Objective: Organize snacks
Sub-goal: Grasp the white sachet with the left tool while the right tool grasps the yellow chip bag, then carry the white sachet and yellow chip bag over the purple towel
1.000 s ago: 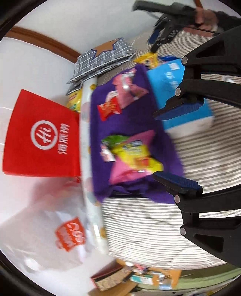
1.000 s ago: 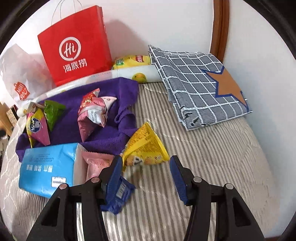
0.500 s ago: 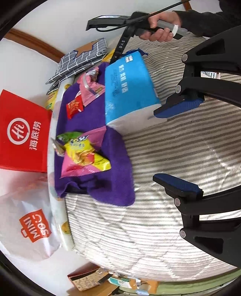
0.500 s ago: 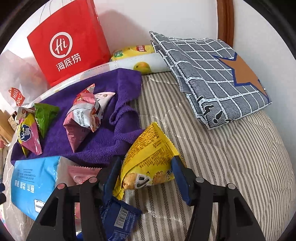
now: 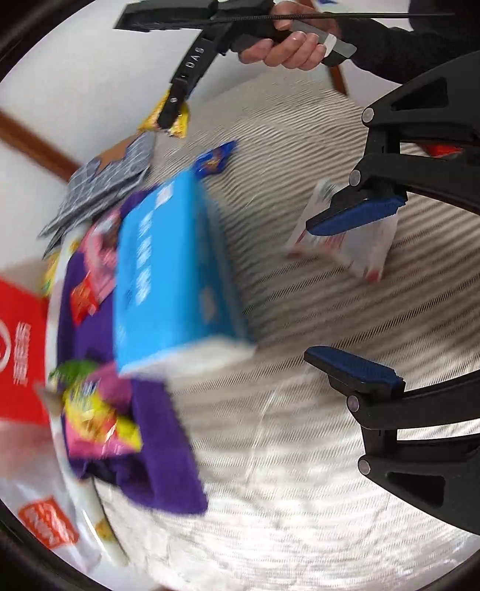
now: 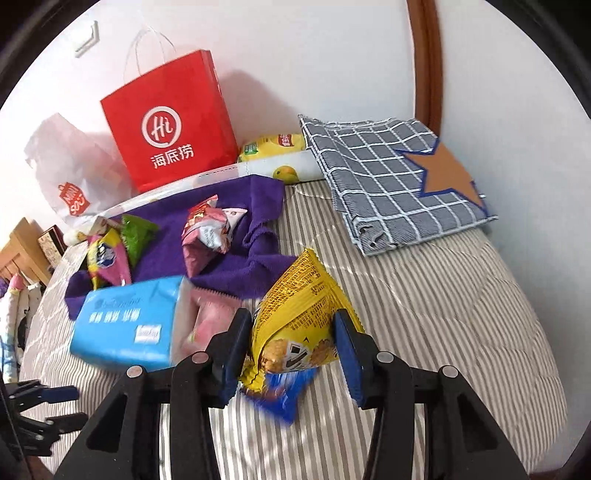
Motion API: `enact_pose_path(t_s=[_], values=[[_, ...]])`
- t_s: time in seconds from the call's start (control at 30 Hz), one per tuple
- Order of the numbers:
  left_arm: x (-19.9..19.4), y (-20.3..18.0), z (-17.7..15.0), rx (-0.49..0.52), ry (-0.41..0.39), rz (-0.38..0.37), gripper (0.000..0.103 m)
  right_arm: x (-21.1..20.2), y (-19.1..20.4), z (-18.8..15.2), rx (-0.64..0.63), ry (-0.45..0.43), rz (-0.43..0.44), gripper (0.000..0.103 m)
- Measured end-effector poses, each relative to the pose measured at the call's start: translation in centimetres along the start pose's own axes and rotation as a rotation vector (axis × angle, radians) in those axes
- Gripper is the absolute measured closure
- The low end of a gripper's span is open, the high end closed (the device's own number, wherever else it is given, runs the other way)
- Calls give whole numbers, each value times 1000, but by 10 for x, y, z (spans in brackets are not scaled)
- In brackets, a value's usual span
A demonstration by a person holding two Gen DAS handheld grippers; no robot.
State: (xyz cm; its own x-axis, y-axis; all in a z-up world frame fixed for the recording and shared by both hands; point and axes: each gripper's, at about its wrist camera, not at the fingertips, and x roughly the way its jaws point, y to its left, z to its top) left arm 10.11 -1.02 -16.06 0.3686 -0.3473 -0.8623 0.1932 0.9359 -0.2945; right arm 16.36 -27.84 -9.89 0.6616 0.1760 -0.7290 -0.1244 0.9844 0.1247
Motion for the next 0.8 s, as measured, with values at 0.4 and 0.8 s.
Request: enact_pose_path(t_s=[0.4, 0.8], values=[[35, -75, -34, 252, -15, 166, 31, -37, 16, -62, -57, 41, 52, 59], [-3, 12, -26, 81, -117, 399, 46, 10, 66, -81, -154, 89, 108, 59]])
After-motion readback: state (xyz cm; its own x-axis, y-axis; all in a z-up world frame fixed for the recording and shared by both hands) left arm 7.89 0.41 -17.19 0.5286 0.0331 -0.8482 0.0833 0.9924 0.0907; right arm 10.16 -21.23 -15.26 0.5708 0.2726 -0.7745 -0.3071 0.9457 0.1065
